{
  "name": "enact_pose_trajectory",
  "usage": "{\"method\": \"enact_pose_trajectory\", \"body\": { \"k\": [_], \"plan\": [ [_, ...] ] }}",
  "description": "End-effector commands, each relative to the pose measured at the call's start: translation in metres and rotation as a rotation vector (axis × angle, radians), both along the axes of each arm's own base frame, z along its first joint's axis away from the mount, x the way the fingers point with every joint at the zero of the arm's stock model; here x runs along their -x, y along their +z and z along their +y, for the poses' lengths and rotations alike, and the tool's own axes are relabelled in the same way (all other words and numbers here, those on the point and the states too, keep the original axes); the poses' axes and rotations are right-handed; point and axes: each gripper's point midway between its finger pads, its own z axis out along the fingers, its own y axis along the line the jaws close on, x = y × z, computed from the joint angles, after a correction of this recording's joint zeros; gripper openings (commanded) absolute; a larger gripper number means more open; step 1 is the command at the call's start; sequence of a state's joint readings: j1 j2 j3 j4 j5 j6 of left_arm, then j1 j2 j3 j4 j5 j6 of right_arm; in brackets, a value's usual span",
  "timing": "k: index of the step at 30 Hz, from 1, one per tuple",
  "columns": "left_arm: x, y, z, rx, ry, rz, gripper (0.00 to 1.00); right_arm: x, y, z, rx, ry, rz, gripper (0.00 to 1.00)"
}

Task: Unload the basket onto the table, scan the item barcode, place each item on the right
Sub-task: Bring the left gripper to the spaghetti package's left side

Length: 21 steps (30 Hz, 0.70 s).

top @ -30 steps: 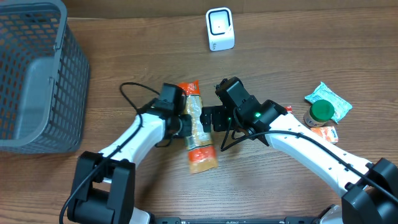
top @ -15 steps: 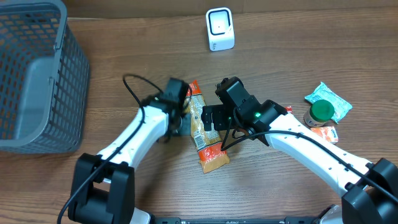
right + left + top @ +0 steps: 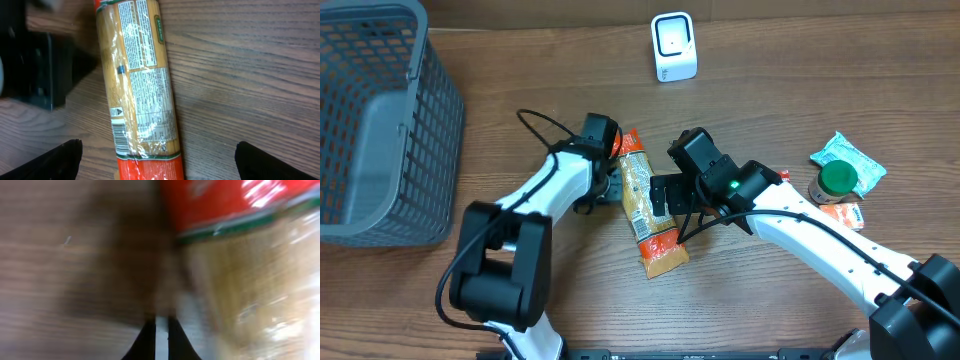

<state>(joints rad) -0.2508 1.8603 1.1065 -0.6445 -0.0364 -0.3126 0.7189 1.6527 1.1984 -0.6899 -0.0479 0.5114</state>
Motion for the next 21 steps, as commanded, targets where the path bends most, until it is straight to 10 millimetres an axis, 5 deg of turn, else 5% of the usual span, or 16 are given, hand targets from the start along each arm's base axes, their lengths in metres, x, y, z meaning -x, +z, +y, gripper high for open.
{"method": "enact_pose_trajectory", "body": {
  "k": [1,21],
  "plan": [
    [0.018,-0.024,-0.014,0.076,-0.016,0.104,0.04,0.0,0.001,-0.003,0.012,0.001,-0.005,1.0],
    [0.013,-0.012,-0.052,0.263,-0.231,0.071,0.04,0.004,-0.001,-0.004,0.018,0.004,0.014,1.0]
  ]
}}
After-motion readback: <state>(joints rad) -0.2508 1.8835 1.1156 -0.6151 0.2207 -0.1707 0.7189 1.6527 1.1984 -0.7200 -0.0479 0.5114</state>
